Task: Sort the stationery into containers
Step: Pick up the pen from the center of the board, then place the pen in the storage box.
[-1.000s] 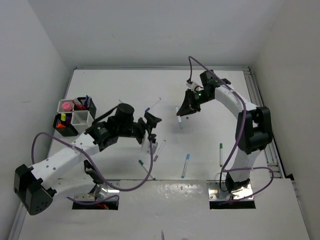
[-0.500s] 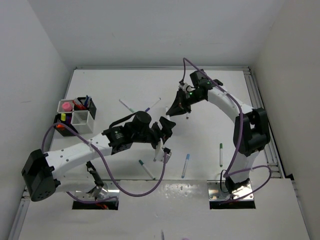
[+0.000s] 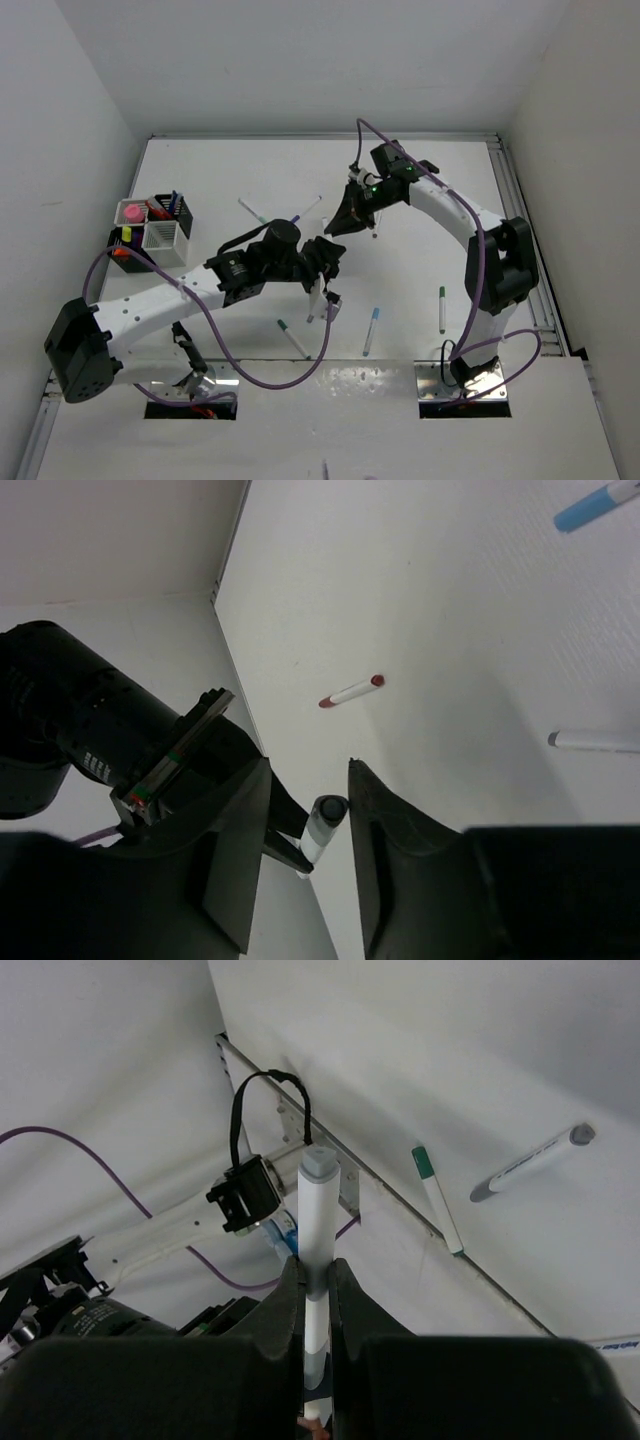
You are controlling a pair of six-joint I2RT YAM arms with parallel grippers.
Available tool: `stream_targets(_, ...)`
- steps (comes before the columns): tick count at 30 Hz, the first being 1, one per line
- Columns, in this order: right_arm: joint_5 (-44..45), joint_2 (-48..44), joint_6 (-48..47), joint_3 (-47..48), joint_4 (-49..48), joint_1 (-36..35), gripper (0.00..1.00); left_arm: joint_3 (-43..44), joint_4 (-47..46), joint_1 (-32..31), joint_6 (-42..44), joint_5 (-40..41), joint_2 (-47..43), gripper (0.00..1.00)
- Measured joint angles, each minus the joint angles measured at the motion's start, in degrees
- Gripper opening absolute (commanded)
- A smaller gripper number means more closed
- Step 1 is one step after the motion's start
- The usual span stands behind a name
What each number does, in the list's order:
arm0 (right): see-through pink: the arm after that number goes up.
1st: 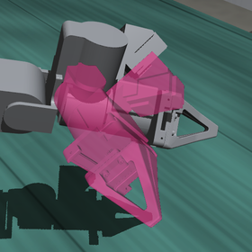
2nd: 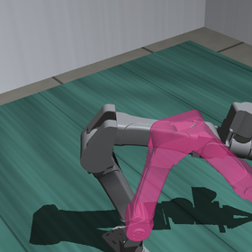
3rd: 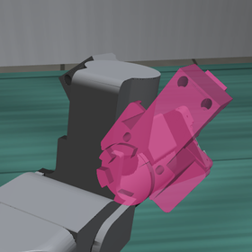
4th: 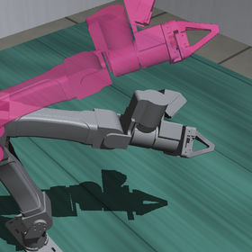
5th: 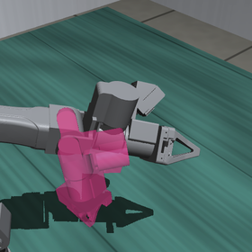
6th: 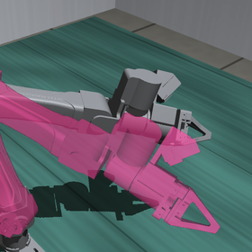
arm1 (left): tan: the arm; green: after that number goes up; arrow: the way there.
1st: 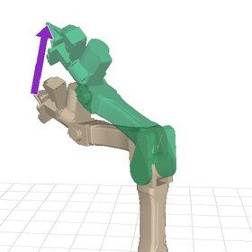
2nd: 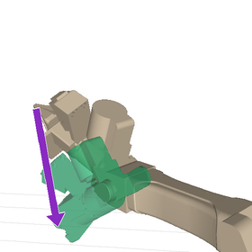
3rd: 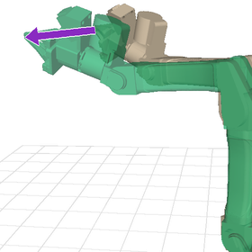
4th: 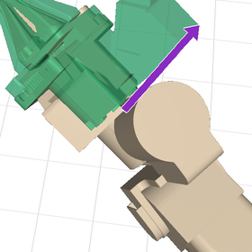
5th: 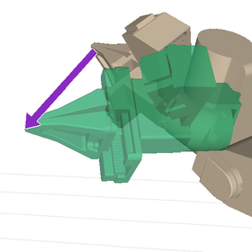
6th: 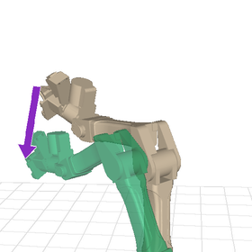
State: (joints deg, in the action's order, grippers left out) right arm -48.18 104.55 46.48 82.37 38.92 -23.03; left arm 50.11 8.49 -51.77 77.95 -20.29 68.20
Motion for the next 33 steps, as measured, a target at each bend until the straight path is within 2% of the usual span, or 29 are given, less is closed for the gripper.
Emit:
stream_targets(5, 0.15, -0.48, 0.52, -0.17, -0.72, -0.11, 0.0, -2.89, -0.52, 1.97, 2.34, -1.11, -0.31, 0.16)
stream_targets(6, 0.31, -0.52, 0.57, -0.28, -1.03, -0.15, 0.0, -3.39, -1.25, 2.12, 3.04, -1.31, -0.52, 0.08)
stream_targets(7, 0.17, -0.52, 0.81, -0.39, -1.14, -0.24, 0.03, -3.52, -1.84, 2.12, 3.34, -1.44, -0.85, 0.03)
stream_targets(8, -0.26, -0.57, 1.38, -0.57, -1.38, -0.31, 0.24, -3.52, -1.99, 2.12, 3.26, -1.55, -1.22, 0.0)
stream_targets(10, -1.46, -0.74, 2.71, -0.92, -2.29, -0.22, 0.42, -3.65, -1.97, 2.16, 2.86, -1.68, -2.05, 0.0)
stream_targets(11, -2.1, -0.81, 3.32, -1.03, -2.91, 0.02, 0.57, -3.78, -1.84, 2.27, 2.47, -1.68, -2.51, 0.0)
stream_targets(12, -2.6, -0.85, 3.82, -1.07, -3.34, 0.15, 0.65, -3.85, -1.7, 2.36, 1.99, -1.57, -2.97, 0.0)
stream_targets(14, -4.31, -0.98, 5.62, -1.09, -5.03, 1.62, 0.72, -3.89, -0.96, 2.36, 0.39, -1.25, -4.22, 0.0)
stream_targets(17, -5.88, -1.33, 7.04, -1.07, -7.41, 6.12, 0.71, -3.87, 0.0, 2.51, -4.17, -0.13, -7.28, 0.0)
stream_targets(20, -6.14, -2.32, 4.57, -0.79, -6.69, 12.85, 0.66, -3.02, 0.39, 4.33, -14.88, 2.82, -11.34, 0.0)
stream_targets(22, -4.42, -3.69, -1.6, -0.46, -3.32, 17.14, 0.63, 0.24, 1.79, 7.02, -25.27, 5.88, -12.17, 0.0)
stream_targets(26, 4.13, -9.6, -19.02, -1.46, 8.04, 23.32, 0.62, 7.56, 2.99, 18.25, -46.84, 10.62, -12.46, 0.0)
stream_targets(28, 8.63, -15.17, -25.99, -5.99, 11.15, 24.5, 0.62, 8.26, 3.63, 25.83, -56.5, 12.37, -13.53, 0.0)
stream_targets(33, 17.66, -25.44, -35.85, -19.8, 15.37, 27.91, 0.63, 8.57, 9.18, 41.42, -71.23, 14.64, -13.97, 0.0)
